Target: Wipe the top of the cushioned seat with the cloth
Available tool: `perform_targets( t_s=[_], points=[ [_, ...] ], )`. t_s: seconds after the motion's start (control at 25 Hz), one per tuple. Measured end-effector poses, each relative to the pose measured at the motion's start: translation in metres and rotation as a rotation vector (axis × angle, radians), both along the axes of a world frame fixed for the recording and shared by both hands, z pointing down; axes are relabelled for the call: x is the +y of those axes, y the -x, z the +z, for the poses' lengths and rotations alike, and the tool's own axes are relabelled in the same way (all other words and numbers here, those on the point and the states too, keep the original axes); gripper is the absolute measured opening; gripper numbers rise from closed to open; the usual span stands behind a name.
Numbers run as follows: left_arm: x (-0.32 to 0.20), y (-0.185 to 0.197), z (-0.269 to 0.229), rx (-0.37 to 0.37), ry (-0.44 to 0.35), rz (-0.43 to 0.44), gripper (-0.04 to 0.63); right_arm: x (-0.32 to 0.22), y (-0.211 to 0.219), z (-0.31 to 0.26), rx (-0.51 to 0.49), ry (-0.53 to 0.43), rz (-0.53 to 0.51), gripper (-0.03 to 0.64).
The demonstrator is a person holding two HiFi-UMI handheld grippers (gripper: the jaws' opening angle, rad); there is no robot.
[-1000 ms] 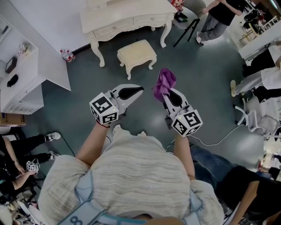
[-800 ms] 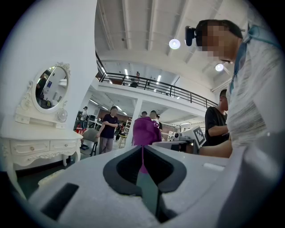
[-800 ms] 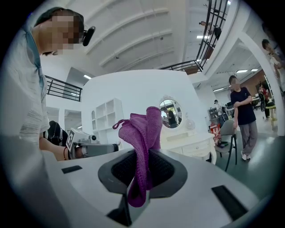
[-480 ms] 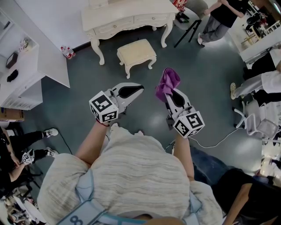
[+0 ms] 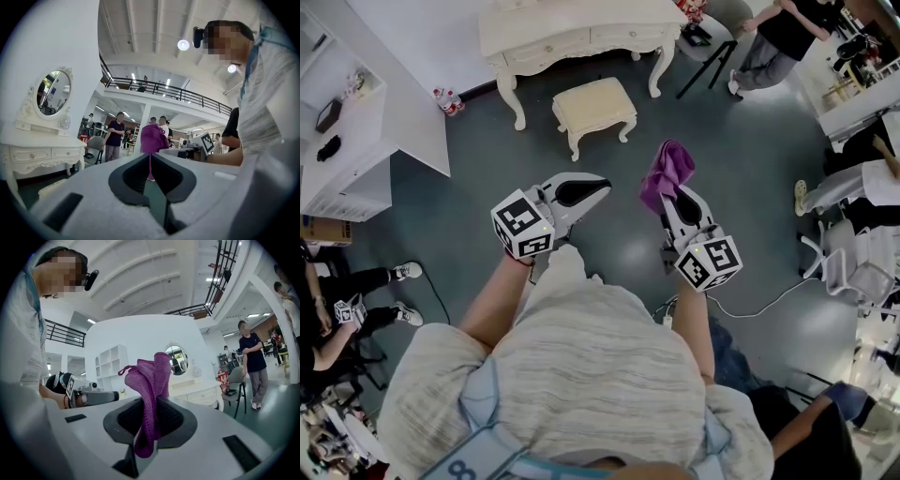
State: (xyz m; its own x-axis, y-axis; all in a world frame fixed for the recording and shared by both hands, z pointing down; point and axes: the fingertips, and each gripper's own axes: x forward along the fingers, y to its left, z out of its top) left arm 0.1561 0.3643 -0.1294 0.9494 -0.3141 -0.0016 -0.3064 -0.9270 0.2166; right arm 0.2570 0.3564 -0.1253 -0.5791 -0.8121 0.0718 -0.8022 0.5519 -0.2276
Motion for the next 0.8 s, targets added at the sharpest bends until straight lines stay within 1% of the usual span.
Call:
perform_targets(
  t_s=[0.16, 0.4, 0.6, 0.8],
  points=[
    [-0.019, 0.012, 0.003, 0.004, -0.001, -0.01, 0.02, -0.017, 0.011, 0.001, 0.006, -0.003, -0.011, 0.057],
    [-0.07, 0.032, -0.002, 0.014, -0.008, -0.039, 0.02, -0.06, 0.029, -0.002, 0.006, -0.008, -0.026, 0.057],
    [-0.125, 0.058, -0.003, 0.011, -0.019, -0.043, 0.02, -0.114, 0.05, 0.0, -0.002, -0.013, -0.011, 0.057],
    [-0.181, 0.082, -0.012, 0.009, -0.016, -0.042, 0.02, -0.173, 0.069, -0.01, 0.003, -0.02, 0.005, 0.057]
  ],
)
